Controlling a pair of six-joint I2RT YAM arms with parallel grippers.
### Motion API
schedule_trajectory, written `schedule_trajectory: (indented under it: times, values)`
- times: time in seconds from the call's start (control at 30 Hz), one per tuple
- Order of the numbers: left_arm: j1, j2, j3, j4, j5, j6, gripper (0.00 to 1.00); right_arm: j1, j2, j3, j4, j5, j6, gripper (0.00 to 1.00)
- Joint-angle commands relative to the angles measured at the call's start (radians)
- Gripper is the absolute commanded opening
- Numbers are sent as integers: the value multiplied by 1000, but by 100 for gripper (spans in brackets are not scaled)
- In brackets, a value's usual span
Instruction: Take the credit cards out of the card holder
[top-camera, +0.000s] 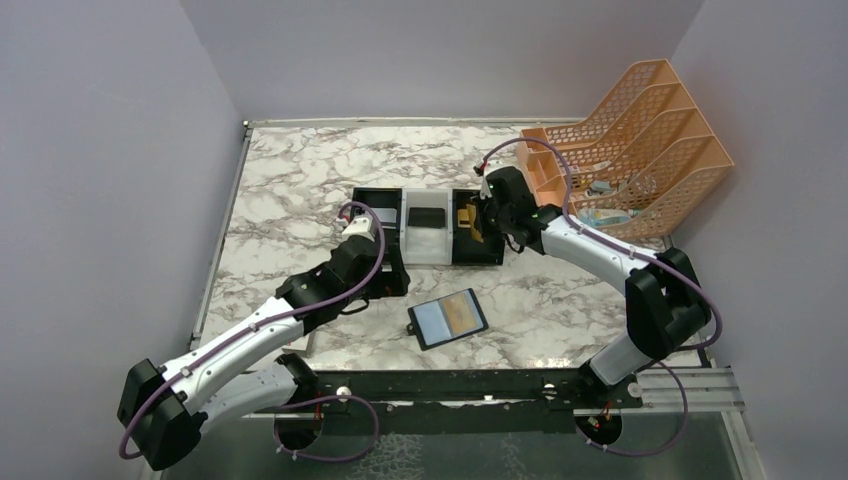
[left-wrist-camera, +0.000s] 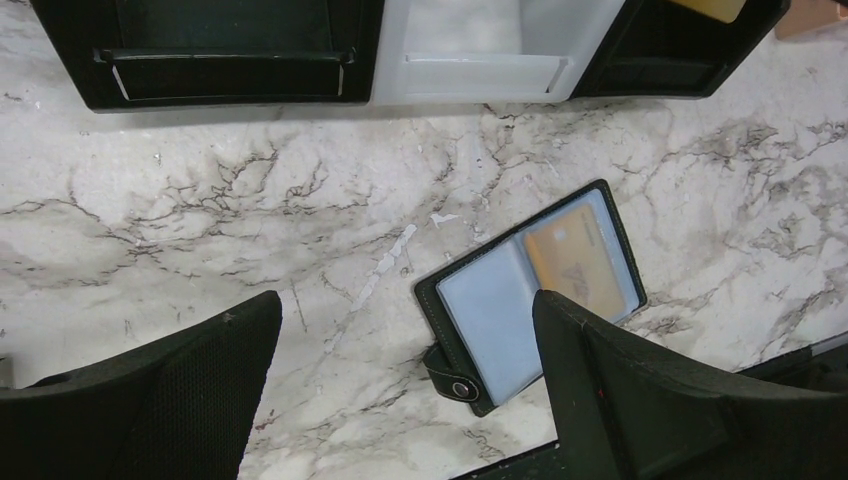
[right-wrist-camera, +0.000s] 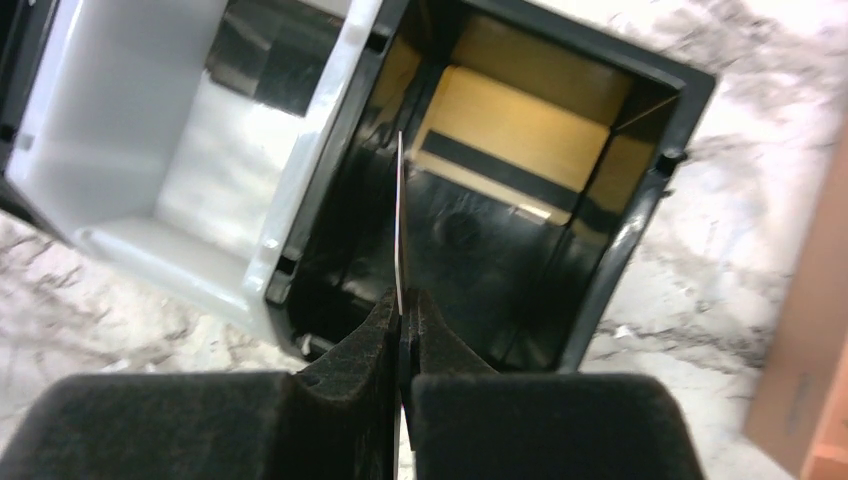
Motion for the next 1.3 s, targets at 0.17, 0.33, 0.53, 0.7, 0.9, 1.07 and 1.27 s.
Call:
schedule_trajectory:
  times: [0.17, 0.33, 0.53, 0.7, 0.9, 1.07, 1.27]
  values:
    - [76, 6, -19, 68, 135, 60, 99, 0, 33, 26, 194, 120, -340, 1]
    - [87, 18, -42, 97, 176, 63, 99, 0, 56, 4, 269, 54, -611, 1]
    - [90, -11, -51, 95, 156, 64, 99, 0, 111, 25, 217, 132, -769, 1]
    - [95, -18, -40, 93, 154, 79, 99, 0, 111, 7, 194, 90, -886, 1]
    - [98, -12, -35, 94, 151, 90, 99, 0, 122, 42, 136, -3, -933, 1]
    - [101, -11, -50, 114, 152, 90, 99, 0, 176, 122, 18, -8, -942, 1]
    - [107, 31, -27, 156, 172, 81, 99, 0, 196, 118, 15, -56, -974, 1]
